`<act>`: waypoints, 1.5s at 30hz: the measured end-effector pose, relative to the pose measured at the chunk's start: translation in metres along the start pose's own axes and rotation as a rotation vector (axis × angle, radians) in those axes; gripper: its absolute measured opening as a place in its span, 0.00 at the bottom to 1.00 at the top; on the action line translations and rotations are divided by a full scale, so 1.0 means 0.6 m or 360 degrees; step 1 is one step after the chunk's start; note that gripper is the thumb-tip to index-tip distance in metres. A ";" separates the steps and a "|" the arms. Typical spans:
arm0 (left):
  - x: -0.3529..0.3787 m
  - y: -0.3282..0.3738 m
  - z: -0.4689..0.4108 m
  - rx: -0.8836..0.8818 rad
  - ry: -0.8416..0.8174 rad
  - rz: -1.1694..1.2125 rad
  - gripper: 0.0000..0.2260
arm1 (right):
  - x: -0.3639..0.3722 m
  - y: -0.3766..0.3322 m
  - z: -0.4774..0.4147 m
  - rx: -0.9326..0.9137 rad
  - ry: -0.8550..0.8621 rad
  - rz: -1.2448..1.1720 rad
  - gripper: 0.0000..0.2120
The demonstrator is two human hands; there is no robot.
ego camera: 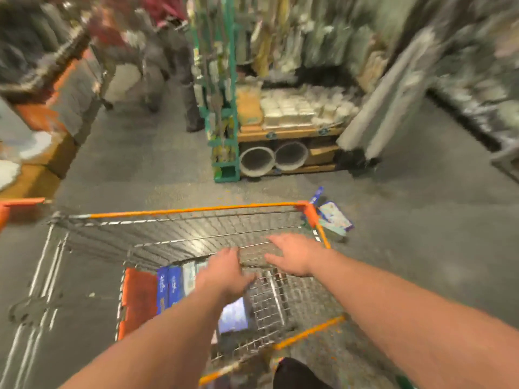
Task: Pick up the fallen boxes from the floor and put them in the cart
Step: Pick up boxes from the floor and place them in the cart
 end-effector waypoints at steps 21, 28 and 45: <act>0.446 0.907 0.371 0.1438 -0.0427 -0.1327 0.36 | 0.553 0.509 0.940 0.1348 0.0444 -0.1272 0.33; 0.666 1.074 0.391 0.1401 -0.0623 -0.1444 0.33 | 0.736 0.677 1.061 0.1441 0.0415 -0.1477 0.32; 1.004 1.265 -0.073 0.1089 -0.1007 -0.1822 0.33 | 0.999 1.091 0.762 0.1380 0.0172 -0.2183 0.30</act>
Point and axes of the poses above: each hand's wrist, its own z-axis away from the middle knuckle, its own x-axis out of the palm, y = z × x, the point moved 8 cm from there along -z, towards the middle knuckle, and after that the axes turned 14 degrees about -y, right-handed, at the moved point
